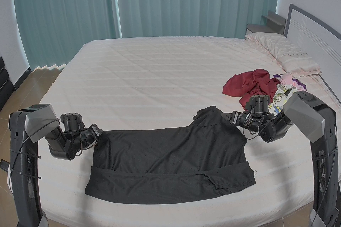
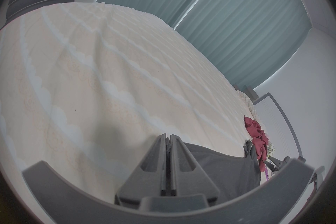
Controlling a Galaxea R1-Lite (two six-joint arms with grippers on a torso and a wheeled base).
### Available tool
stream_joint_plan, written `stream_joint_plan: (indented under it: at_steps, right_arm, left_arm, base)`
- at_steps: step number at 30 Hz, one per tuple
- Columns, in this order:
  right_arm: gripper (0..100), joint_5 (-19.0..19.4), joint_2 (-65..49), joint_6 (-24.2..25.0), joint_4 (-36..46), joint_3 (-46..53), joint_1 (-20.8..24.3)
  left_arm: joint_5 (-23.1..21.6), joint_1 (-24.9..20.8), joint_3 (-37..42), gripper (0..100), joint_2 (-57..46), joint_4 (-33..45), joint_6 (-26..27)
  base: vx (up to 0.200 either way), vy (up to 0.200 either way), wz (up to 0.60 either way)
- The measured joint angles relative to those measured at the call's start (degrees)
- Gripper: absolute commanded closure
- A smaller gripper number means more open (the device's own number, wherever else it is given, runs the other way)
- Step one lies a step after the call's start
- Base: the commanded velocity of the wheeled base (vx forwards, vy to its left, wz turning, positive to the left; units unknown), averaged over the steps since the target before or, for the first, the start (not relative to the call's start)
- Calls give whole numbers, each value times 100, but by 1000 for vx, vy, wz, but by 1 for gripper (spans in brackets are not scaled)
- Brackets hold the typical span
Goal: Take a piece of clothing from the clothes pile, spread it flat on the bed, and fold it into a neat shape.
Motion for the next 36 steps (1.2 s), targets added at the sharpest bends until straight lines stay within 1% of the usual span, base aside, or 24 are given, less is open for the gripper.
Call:
stream_joint_plan:
  at_steps: [4, 12, 15, 19, 20, 28, 32, 36]
  right_arm:
    - [0, 17, 293, -123, 430, -512, 22]
    - [0, -2, 769, -126, 877, -1574, 45]
    - [0, -13, 944, -118, 1044, -1785, 87]
    - [0, -30, 1130, -110, 1059, -1931, 133]
    - [100, -41, 1178, -101, 1063, -1987, 135]
    - [100, -104, 1309, 107, 1040, -2210, 138]
    - [100, -323, 1313, 161, 1013, -2219, 100]
    - [100, -383, 1252, 288, 1005, -2196, 74]
  left_arm:
    - [-7, -13, 91, 100, -11, -30, -33]
    - [-9, -22, 187, 100, -30, -44, -45]
    - [-7, -20, 199, 100, -34, -46, -46]
    - [-7, -20, 212, 100, -39, -46, -49]
    - [-9, -20, 217, 100, -41, -46, -46]
    - [-7, -20, 210, 100, -41, -46, -49]
    - [-7, -20, 210, 100, -44, -44, -46]
    - [20, -20, 210, 100, -67, -171, -46]
  base:
    - [0, 0, 0]
    - [0, 0, 0]
    - [0, 0, 0]
    - [0, 0, 0]
    - [0, 0, 0]
    - [0, 0, 0]
    - [0, 0, 0]
    - [0, 0, 0]
